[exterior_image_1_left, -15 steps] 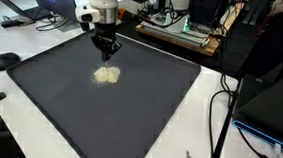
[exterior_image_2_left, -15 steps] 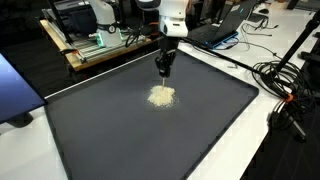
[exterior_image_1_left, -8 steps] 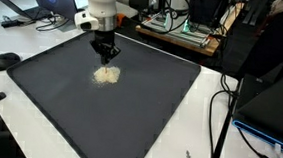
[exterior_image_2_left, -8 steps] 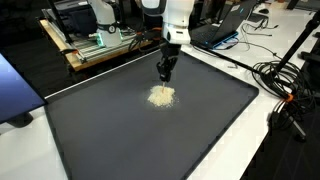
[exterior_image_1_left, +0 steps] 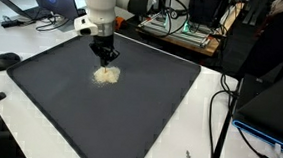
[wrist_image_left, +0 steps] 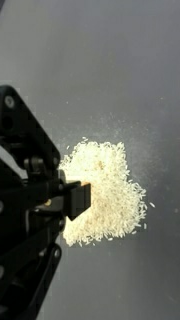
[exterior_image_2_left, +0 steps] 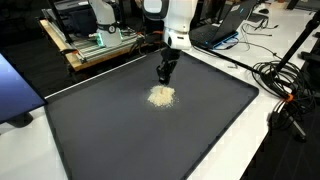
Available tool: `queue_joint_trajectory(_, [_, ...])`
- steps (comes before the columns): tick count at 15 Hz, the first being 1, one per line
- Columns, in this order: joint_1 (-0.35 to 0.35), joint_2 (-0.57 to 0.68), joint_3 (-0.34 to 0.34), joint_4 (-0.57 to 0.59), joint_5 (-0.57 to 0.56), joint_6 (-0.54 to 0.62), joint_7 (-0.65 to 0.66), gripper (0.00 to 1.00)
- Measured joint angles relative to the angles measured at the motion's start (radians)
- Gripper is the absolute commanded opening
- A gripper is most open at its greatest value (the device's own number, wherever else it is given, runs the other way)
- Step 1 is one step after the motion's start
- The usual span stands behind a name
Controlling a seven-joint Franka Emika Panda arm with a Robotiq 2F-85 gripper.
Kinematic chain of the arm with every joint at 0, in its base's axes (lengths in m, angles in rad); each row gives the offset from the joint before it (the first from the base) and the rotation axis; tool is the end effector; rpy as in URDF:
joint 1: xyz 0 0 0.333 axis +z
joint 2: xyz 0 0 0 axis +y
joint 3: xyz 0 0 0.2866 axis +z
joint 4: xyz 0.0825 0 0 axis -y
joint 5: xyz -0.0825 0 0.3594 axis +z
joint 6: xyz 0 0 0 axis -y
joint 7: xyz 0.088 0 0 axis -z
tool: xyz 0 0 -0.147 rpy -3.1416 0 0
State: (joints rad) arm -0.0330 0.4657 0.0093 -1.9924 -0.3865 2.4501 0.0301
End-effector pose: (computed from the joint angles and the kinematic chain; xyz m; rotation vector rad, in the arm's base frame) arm 0.5812 -0.0235 0.1789 2.8795 0.3550 -0.0096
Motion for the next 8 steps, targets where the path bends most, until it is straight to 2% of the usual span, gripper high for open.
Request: queue_joint_trajectory(8, [0.002,0.012,-0.001,0.024,0.012,-0.030,-0.020,0.03])
